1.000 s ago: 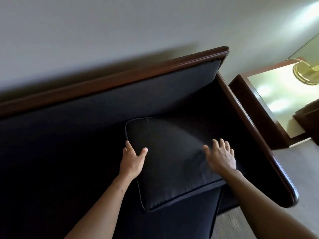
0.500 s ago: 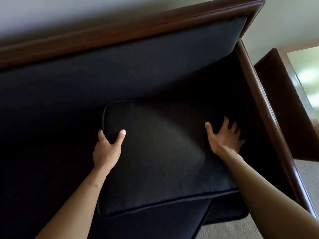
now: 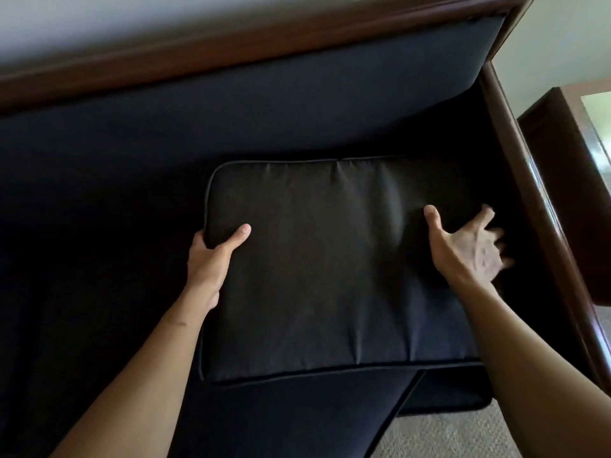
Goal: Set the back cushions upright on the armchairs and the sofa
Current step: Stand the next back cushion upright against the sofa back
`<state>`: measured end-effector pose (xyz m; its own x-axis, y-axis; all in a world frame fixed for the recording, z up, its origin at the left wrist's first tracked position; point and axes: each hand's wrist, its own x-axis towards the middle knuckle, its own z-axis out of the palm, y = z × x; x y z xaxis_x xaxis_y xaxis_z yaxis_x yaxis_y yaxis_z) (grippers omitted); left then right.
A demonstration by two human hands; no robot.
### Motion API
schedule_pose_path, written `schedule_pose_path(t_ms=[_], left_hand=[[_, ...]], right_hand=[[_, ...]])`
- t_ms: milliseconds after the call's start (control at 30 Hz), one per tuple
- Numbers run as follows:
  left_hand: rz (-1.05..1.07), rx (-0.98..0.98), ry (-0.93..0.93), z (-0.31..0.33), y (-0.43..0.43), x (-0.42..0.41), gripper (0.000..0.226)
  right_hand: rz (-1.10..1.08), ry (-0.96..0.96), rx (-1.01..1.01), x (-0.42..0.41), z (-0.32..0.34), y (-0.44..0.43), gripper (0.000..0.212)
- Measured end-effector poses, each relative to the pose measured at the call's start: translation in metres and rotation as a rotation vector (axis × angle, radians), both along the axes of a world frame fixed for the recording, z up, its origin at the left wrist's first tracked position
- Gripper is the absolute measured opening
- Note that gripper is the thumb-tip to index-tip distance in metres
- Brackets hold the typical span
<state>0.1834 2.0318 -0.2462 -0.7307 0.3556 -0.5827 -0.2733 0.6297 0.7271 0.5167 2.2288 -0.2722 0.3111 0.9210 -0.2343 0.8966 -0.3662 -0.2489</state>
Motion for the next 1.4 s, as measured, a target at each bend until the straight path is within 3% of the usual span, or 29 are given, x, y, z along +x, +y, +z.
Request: schedule_pose_path(t_ms=[200,367,567,667,800,967,1067,1233,1400], left_hand=[[-0.007,0.217,0.102,0.055,-0.069,-0.018,0.091],[-0.080,0.343,0.105,0.125,-0.145,-0.037,0.073],[-0.253,0.315,-0.045,0.191,-0.247,-0.063,0.113],[-0.254,0.193,-0.038,0.200,-0.294,-0.053,0.117],[-0.293,0.093,0.006,0.207,-0.335,-0.029,0.075],[-0.427,0.031,0.045,0.193,-0.353,-0.033,0.083],[-0.496,0.028,0.110,0.196,-0.356,-0.032,0.077],[-0.473,0.057,0.150,0.213,-0.365,-0.011,0.068],[-0.519,0.135,0.281,0.241,-0.368,-0.006,0.083]], right_hand=[[0.004,0.107,0.189,-0.025,0.067,-0.070,0.115],[-0.007,0.297,0.260,-0.037,0.131,-0.144,0.129],[-0.012,0.567,0.259,-0.023,0.182,-0.254,0.138],[0.031,0.634,0.233,-0.021,0.195,-0.310,0.149],[0.334,0.452,0.378,-0.041,0.219,-0.365,0.140],[0.802,0.130,0.440,-0.077,0.255,-0.372,0.131],[1.160,-0.075,0.401,-0.099,0.268,-0.362,0.131],[1.496,-0.139,0.203,-0.140,0.300,-0.357,0.135],[1.487,0.031,0.334,-0.130,0.316,-0.351,0.111]])
